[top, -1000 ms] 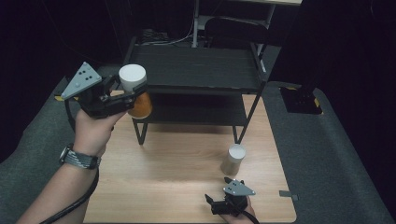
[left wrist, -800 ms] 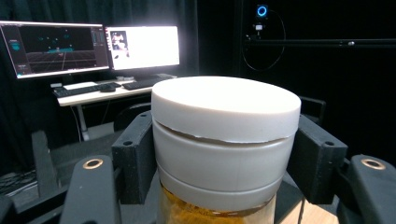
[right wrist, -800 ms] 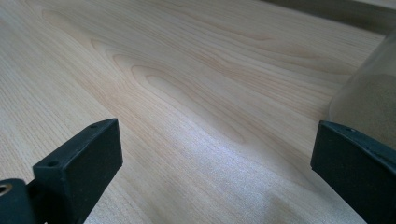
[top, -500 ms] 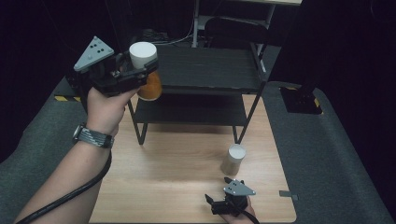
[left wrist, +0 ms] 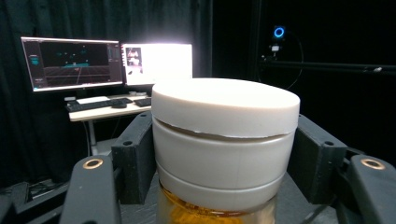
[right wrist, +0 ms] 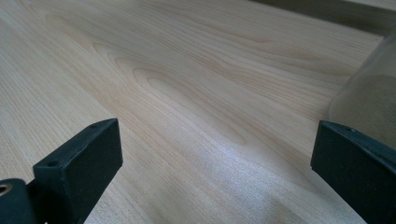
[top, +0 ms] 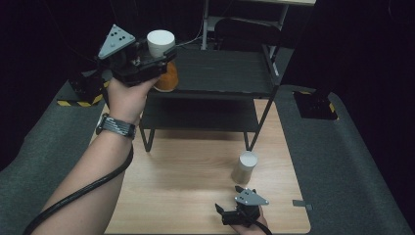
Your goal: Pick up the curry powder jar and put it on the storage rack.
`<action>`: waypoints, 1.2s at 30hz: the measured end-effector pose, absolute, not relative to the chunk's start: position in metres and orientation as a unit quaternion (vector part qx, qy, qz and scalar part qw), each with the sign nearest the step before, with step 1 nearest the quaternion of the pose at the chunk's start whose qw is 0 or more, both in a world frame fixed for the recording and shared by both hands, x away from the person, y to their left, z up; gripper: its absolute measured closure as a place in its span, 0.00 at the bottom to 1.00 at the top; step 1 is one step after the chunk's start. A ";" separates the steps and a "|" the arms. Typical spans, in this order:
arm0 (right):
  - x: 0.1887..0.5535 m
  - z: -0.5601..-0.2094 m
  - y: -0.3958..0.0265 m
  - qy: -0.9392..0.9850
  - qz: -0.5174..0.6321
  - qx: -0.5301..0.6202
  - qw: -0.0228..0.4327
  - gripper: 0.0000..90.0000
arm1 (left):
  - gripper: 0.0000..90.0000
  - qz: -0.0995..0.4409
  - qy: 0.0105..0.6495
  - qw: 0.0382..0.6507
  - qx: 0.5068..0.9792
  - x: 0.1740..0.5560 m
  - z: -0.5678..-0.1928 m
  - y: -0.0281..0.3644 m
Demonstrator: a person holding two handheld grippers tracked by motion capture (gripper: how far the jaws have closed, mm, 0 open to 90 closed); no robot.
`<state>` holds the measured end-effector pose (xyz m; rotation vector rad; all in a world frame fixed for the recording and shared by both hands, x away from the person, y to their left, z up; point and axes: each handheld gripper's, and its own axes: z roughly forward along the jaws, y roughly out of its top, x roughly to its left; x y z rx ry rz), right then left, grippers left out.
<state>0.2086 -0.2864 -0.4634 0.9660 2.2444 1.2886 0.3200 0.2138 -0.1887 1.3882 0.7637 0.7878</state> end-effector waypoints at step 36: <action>0.209 -0.464 -0.289 0.796 0.464 0.342 0.186 0.02 | 0.37 0.345 0.349 0.623 0.609 0.356 -0.196 0.192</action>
